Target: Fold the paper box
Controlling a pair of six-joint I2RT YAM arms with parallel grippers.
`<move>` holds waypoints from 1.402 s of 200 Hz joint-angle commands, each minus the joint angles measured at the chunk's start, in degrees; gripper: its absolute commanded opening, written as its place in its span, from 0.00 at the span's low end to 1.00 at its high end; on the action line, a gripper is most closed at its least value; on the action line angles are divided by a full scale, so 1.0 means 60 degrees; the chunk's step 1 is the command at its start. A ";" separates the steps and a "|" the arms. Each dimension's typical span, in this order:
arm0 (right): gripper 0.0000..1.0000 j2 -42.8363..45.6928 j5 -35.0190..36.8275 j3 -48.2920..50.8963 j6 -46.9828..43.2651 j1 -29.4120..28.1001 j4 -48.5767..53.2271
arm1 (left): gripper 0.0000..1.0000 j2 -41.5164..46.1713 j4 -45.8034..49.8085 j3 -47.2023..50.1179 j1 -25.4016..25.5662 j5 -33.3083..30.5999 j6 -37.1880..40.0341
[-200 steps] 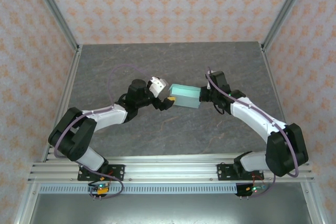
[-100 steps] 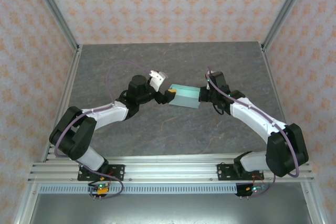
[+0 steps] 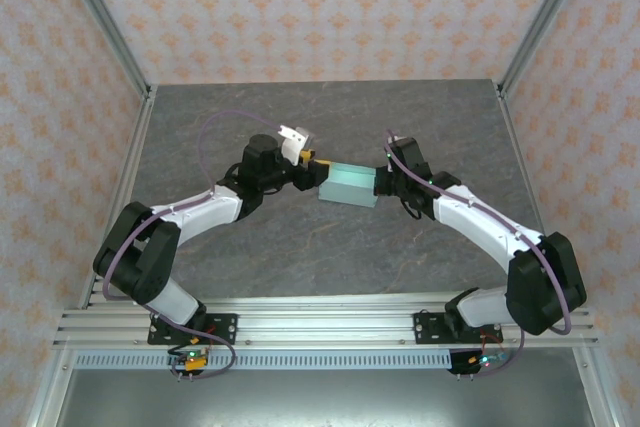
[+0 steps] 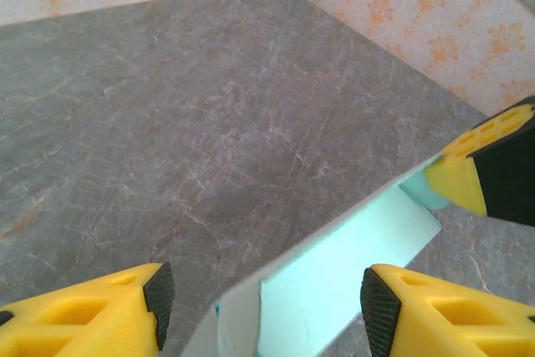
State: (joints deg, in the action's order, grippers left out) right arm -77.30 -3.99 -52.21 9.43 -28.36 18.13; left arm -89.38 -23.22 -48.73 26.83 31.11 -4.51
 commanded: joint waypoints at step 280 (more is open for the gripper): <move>0.00 -0.0041 0.0478 -0.0542 0.0346 -0.0203 0.0361 | 0.17 -0.0298 0.1455 -0.0548 0.0326 0.0071 0.0928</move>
State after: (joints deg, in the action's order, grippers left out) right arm -77.41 -2.96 -53.30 10.55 -28.67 19.68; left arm -92.09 -14.26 -50.63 28.14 32.12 0.86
